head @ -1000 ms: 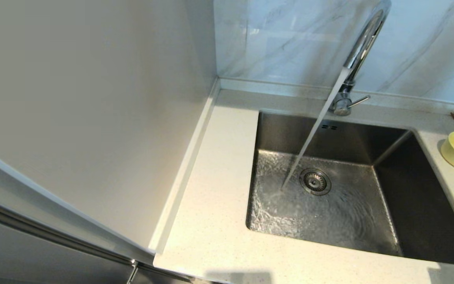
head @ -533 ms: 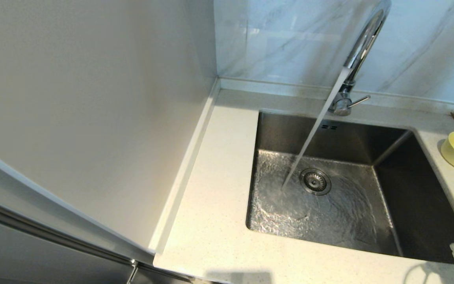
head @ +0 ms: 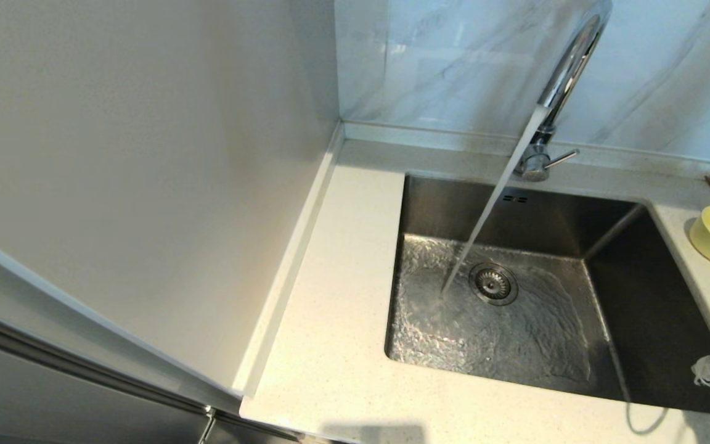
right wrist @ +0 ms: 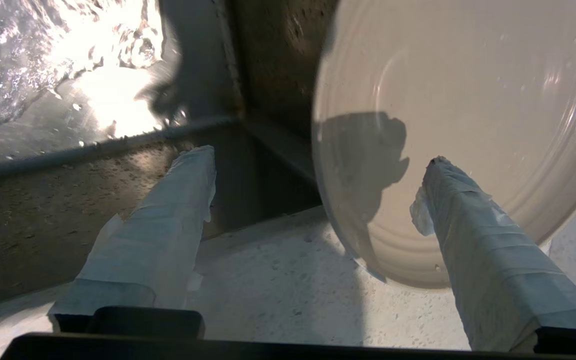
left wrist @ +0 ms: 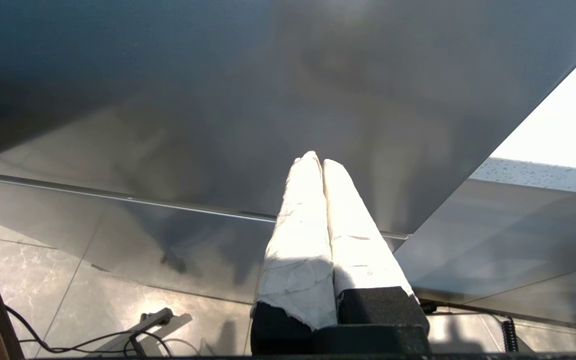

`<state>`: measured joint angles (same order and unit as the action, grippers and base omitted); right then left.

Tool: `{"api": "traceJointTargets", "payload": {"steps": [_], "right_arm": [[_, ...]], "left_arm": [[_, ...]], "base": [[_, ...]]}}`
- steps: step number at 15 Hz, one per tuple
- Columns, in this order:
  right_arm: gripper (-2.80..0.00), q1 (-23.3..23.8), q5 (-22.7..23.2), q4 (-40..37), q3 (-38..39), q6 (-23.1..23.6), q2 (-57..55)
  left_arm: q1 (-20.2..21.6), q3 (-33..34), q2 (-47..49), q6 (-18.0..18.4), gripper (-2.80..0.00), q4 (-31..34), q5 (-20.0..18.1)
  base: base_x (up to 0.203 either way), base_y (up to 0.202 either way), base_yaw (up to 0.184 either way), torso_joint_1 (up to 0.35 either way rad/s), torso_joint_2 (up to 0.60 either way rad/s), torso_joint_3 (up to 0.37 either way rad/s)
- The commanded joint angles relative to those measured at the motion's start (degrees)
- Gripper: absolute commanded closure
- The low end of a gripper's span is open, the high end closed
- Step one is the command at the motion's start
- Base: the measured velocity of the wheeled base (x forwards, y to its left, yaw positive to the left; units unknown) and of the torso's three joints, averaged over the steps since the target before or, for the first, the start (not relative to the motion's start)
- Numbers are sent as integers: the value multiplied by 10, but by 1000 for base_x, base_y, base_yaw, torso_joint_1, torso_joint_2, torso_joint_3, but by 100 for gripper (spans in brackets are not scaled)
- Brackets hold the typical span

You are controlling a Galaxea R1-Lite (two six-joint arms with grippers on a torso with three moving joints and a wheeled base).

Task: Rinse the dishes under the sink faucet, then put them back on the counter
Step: Pick up the plate

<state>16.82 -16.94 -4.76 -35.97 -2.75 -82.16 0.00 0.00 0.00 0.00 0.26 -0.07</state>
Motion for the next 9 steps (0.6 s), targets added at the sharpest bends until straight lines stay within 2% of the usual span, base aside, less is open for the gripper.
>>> {"api": "traceJointTargets", "payload": {"steps": [1, 4, 9], "right_arm": [[-280, 13, -1, 4, -5, -1, -30], [-280, 29, -2, 59, 0, 2, -54], [-280, 30, -7, 61, 0, 1, -63]], "left_arm": [[0, 0, 0, 0, 0, 0, 0], [0, 0, 0, 0, 0, 0, 0], [0, 0, 0, 0, 0, 0, 0]], "base": [[0, 0, 0, 0, 0, 0], [0, 0, 0, 0, 0, 0], [0, 0, 0, 0, 0, 0]]}}
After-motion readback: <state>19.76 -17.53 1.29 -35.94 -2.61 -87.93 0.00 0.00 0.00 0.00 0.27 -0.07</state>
